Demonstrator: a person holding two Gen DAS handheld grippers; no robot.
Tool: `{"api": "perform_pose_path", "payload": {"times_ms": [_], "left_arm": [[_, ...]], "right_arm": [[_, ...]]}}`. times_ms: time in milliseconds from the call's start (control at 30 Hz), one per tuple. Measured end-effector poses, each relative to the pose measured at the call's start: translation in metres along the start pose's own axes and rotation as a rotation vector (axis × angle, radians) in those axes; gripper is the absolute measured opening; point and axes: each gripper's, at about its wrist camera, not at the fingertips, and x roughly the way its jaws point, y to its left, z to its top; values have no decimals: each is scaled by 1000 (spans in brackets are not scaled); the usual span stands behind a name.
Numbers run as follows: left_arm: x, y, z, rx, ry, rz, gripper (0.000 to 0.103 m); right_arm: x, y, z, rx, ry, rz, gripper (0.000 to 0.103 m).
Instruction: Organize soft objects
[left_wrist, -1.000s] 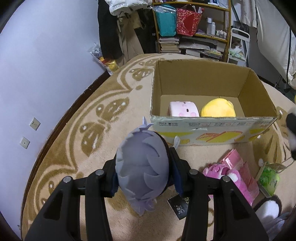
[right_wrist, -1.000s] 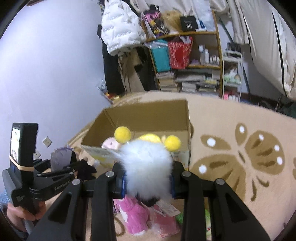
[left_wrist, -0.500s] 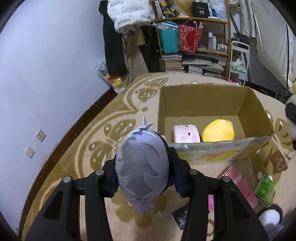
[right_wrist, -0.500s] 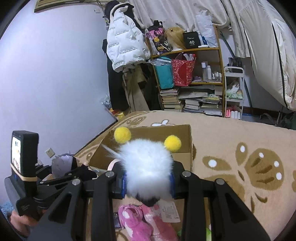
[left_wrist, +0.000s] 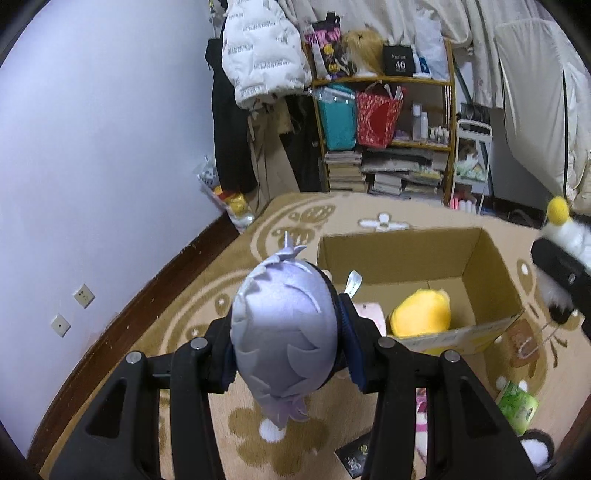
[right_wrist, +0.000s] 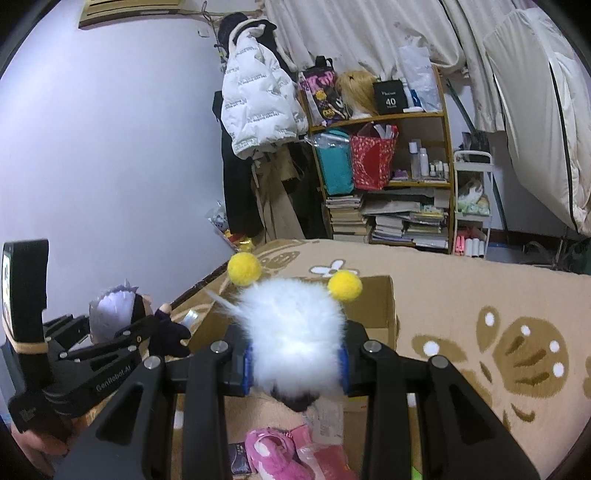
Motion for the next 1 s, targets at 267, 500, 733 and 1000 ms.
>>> {"api": "perform_pose_path", "payload": {"times_ms": [267,500,733,1000], "left_arm": [[-1,-14,28,62,-95,21,46],[21,-28,36,82,-79,-4,46],[37,-44,35,129,-74,-22,46],[60,-55,29,134,-43,-32,46]], "right_arm": [[-3,3,20,-23,-53,34,35],[15,4,37,-50,-61,56,36],[42,-3,40,-79,-16,55,36],[69,-31,28,-1,40,53,36]]}}
